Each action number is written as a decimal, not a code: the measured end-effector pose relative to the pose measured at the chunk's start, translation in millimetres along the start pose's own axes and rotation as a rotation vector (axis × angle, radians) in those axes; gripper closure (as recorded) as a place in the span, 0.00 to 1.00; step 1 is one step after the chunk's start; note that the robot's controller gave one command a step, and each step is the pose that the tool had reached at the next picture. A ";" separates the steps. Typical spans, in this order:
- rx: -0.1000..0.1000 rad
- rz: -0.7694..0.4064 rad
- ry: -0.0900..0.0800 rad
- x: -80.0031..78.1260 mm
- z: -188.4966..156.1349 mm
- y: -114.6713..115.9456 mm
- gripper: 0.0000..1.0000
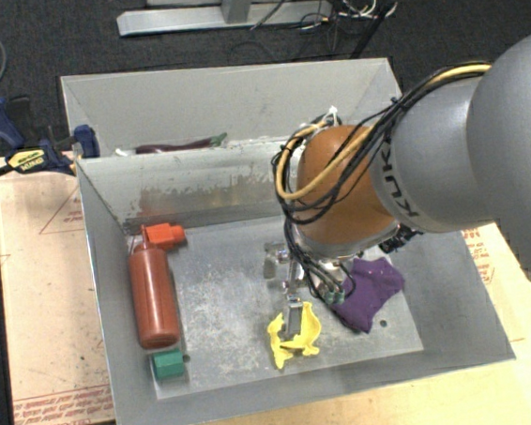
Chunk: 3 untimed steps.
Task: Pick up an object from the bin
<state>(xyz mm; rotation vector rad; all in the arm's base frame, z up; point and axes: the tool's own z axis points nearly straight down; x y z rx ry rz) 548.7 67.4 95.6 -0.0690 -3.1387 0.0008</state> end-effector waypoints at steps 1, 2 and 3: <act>-0.005 -0.099 0.000 6.2 16.6 -64.0 1.00; -0.005 -0.099 0.000 6.2 16.6 -64.0 1.00; -0.006 -0.130 -0.002 12.0 -94.6 -69.4 1.00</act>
Offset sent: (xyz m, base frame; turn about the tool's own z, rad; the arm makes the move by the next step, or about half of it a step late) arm 0.0000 0.0000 0.0000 0.0000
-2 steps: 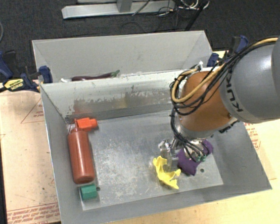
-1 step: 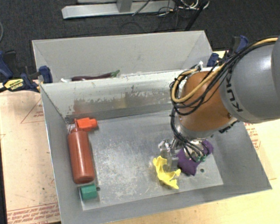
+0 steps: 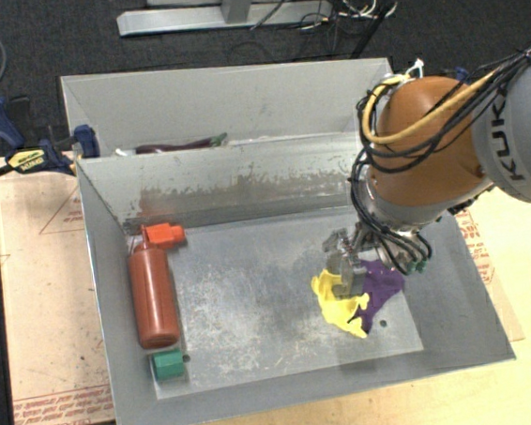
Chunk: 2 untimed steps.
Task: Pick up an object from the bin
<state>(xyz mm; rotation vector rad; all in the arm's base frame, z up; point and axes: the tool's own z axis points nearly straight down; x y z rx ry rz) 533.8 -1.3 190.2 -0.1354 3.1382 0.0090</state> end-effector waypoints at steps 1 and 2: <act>0.000 0.000 0.000 0.0 0.0 0.0 1.00; -0.001 0.010 0.006 3.5 -44.2 -3.0 1.00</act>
Offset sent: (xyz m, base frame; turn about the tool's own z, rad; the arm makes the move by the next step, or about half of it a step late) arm -0.0044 -0.0080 0.0924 0.0190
